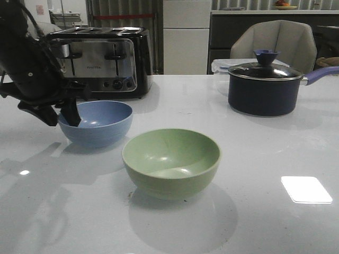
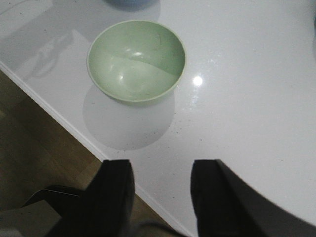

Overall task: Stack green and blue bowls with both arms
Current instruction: 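Lower the left gripper onto the rim of the light blue bowl and grasp, then lift the blue bowl with the left gripper and lower it into the green bowl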

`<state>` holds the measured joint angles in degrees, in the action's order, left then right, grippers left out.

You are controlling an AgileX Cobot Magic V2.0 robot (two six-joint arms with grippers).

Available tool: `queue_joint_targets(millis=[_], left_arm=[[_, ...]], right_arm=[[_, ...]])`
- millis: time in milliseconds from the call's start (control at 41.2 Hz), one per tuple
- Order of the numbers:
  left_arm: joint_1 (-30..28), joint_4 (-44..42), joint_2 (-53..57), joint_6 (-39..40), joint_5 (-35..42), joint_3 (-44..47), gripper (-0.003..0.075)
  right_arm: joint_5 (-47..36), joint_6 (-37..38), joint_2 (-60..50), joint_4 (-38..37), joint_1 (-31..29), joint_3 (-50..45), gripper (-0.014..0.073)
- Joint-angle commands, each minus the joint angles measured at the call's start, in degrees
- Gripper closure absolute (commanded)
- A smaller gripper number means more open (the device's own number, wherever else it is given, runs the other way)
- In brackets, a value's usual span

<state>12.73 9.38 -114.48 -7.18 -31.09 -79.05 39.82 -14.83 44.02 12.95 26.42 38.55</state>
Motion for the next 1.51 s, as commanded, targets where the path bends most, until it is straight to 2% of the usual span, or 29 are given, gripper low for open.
queue_joint_targets(millis=[0, 121, 340, 510, 680, 850, 947, 1117, 1482], left_arm=[[0.4, 0.8, 3.2, 0.0, 3.1, -2.0, 0.0535], [0.4, 0.8, 3.2, 0.0, 3.2, -2.1, 0.0629], [0.4, 0.8, 5.8, 0.0, -1.2, -2.1, 0.0627], [1.2, 0.8, 12.5, -1.4, -4.5, -2.1, 0.0627], [4.4, 0.8, 19.1, -1.7, -5.8, -2.1, 0.0627], [10.3, 0.8, 23.1, -1.7, -8.7, -2.1, 0.0627], [14.2, 0.8, 23.2, -1.7, -10.3, -2.1, 0.0627], [19.7, 0.8, 22.0, -1.7, -8.5, -0.8, 0.0627], [21.4, 2.9, 14.0, -1.7, -5.9, -0.8, 0.0627]], right_arm=[[-3.0, -0.5, -0.4, 0.3, -0.1, 1.6, 0.0188], [-3.0, -0.5, -0.4, 0.3, -0.1, 1.6, 0.0188], [-3.0, -0.5, -0.4, 0.3, -0.1, 1.6, 0.0188], [-3.0, -0.5, -0.4, 0.3, -0.1, 1.6, 0.0188], [-3.0, -0.5, -0.4, 0.3, -0.1, 1.6, 0.0188], [-3.0, -0.5, -0.4, 0.3, -0.1, 1.6, 0.0188], [-3.0, -0.5, -0.4, 0.3, -0.1, 1.6, 0.0188], [-3.0, -0.5, -0.4, 0.3, -0.1, 1.6, 0.0188], [-3.0, -0.5, -0.4, 0.3, -0.1, 1.6, 0.0188]])
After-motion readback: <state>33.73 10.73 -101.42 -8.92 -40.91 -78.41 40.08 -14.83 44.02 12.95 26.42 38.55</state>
